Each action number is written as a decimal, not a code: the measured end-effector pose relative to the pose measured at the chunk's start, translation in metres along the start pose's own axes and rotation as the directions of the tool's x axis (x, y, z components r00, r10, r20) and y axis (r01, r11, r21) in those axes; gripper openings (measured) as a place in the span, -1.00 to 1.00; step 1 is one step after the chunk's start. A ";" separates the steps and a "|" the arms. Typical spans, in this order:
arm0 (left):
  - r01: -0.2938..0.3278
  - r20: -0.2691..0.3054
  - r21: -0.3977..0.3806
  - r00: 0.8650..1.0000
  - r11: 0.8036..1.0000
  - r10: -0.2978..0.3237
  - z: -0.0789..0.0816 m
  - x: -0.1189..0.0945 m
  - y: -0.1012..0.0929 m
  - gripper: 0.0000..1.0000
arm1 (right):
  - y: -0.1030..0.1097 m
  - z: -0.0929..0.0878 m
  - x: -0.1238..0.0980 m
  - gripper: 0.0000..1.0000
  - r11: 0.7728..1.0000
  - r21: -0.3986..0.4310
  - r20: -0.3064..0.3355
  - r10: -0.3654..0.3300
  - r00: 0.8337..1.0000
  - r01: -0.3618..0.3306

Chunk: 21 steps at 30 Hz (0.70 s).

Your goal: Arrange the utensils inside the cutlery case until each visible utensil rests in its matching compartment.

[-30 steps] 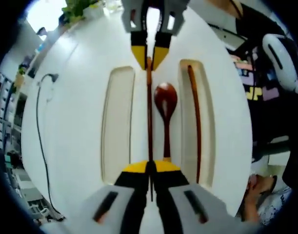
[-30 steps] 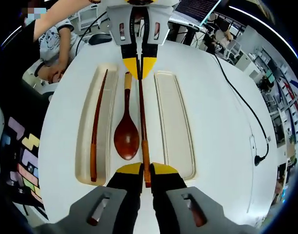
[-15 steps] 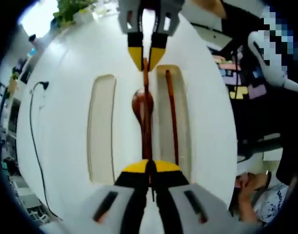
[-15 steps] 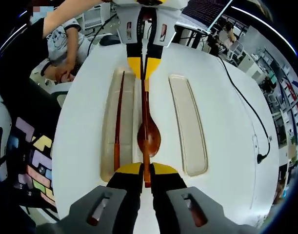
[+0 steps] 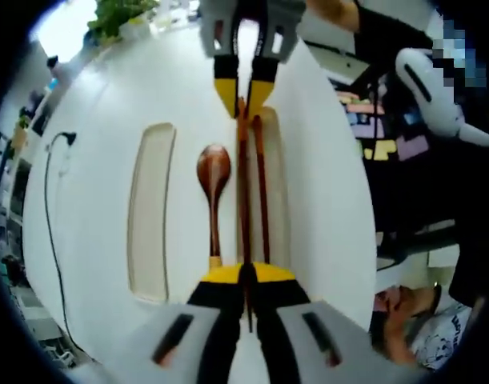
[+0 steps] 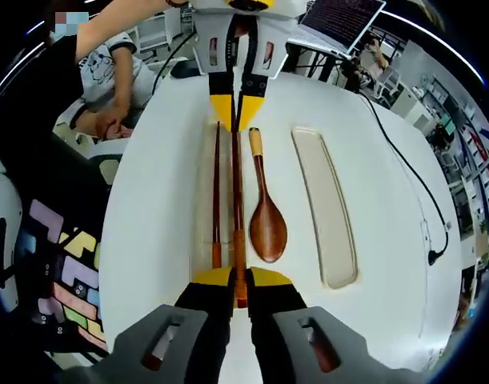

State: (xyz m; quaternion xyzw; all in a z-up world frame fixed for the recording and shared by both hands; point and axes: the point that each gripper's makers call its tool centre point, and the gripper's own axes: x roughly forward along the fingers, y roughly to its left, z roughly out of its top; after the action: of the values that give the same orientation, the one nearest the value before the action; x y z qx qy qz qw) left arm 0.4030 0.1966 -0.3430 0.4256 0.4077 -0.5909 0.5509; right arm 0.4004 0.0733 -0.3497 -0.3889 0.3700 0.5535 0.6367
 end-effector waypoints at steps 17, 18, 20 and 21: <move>0.043 0.005 0.000 0.999 0.999 -0.043 -0.003 0.017 -0.004 -0.95 | 0.002 -0.008 0.009 -0.91 0.999 0.017 -0.032 0.039 0.999 -0.038; 0.042 0.004 0.001 0.999 0.999 -0.042 -0.003 0.018 -0.003 -0.95 | 0.002 -0.008 0.010 -0.91 0.999 0.018 -0.032 0.039 0.999 -0.039; 0.042 0.006 0.001 0.999 0.999 -0.042 -0.003 0.018 -0.003 -0.95 | 0.002 -0.008 0.010 -0.91 0.999 0.019 -0.031 0.040 0.999 -0.039; 0.043 0.008 0.000 0.999 0.999 -0.043 -0.003 0.018 -0.003 -0.95 | 0.002 -0.009 0.011 -0.91 0.999 0.018 -0.031 0.040 0.999 -0.039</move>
State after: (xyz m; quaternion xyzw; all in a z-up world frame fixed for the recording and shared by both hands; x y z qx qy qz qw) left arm 0.3999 0.1940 -0.3611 0.4144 0.4148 -0.6041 0.5397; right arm 0.3991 0.0700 -0.3631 -0.3844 0.3923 0.5567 0.6232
